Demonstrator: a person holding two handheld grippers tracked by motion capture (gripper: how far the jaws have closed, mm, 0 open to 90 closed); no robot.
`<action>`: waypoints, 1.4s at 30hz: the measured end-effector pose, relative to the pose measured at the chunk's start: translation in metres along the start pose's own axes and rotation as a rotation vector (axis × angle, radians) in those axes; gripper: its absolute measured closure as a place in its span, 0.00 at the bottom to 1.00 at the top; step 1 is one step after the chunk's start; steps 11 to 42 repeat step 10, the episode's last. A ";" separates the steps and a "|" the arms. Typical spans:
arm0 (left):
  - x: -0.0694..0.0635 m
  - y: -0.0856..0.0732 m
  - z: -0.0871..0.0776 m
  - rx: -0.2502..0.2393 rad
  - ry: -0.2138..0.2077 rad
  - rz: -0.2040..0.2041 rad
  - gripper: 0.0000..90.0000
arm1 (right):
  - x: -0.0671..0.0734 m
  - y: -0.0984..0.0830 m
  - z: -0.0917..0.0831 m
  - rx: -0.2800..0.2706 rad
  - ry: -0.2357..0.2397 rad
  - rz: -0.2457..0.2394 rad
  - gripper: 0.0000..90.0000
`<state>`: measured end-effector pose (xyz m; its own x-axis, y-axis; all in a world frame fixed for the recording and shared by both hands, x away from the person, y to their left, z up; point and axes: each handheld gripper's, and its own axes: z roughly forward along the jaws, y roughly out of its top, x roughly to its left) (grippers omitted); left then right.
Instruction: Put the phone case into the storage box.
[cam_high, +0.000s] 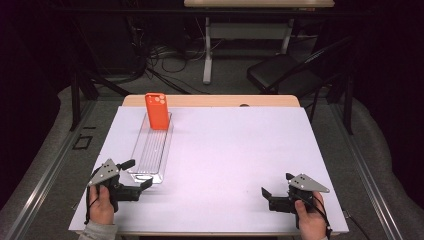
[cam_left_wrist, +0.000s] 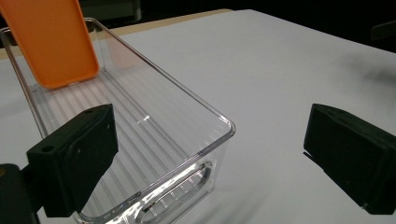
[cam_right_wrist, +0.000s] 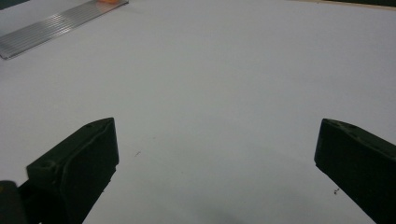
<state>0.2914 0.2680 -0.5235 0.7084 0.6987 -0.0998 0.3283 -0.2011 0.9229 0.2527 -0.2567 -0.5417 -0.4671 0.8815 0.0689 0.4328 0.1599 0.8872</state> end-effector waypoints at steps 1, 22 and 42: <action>0.000 0.000 0.000 0.002 -0.001 -0.002 0.03 | 0.000 0.000 0.000 -0.001 0.002 0.002 0.00; 0.002 0.001 -0.001 -0.007 0.002 -0.012 0.03 | 0.000 0.000 0.001 -0.005 0.013 -0.009 0.00; 0.002 0.001 -0.001 -0.007 0.002 -0.012 0.03 | 0.000 0.000 0.001 -0.005 0.013 -0.009 0.00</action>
